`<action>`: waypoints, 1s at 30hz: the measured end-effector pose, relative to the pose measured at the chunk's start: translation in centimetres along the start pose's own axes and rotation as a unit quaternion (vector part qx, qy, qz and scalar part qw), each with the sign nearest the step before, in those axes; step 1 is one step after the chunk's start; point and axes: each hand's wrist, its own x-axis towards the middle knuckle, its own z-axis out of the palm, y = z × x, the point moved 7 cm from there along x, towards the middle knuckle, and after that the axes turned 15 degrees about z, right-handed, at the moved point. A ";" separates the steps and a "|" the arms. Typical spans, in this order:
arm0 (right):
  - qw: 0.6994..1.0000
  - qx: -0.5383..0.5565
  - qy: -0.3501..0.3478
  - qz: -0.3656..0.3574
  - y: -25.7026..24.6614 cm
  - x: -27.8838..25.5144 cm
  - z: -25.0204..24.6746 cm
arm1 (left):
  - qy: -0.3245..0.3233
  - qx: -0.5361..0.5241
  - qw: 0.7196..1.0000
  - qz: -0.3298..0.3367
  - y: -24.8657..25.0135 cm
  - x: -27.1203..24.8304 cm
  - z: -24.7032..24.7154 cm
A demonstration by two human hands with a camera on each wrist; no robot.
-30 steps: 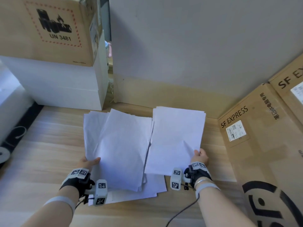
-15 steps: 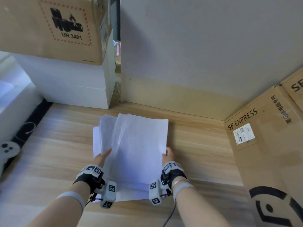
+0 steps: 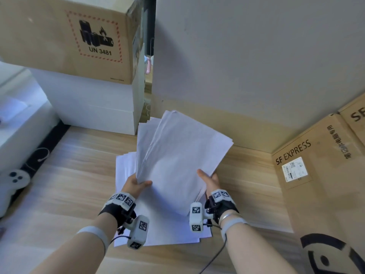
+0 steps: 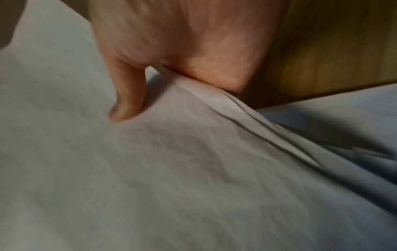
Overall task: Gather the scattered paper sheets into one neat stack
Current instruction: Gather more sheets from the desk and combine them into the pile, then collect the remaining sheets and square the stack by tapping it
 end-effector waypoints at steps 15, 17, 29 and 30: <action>0.981 0.057 0.016 -0.186 -8.6 -5.5 -0.5 | 0.064 -0.147 0.978 0.137 10.0 0.7 0.4; 0.974 0.077 0.025 -0.212 -9.7 -6.3 -0.2 | 0.082 -0.173 0.967 0.170 11.4 0.7 0.2; 0.955 0.092 0.084 -0.268 -12.9 -8.6 0.0 | 0.191 -0.165 0.923 0.291 17.7 0.6 -2.0; 0.956 0.094 0.074 -0.269 -12.9 -8.7 0.0 | 0.207 -0.172 0.921 0.282 17.6 0.8 -2.2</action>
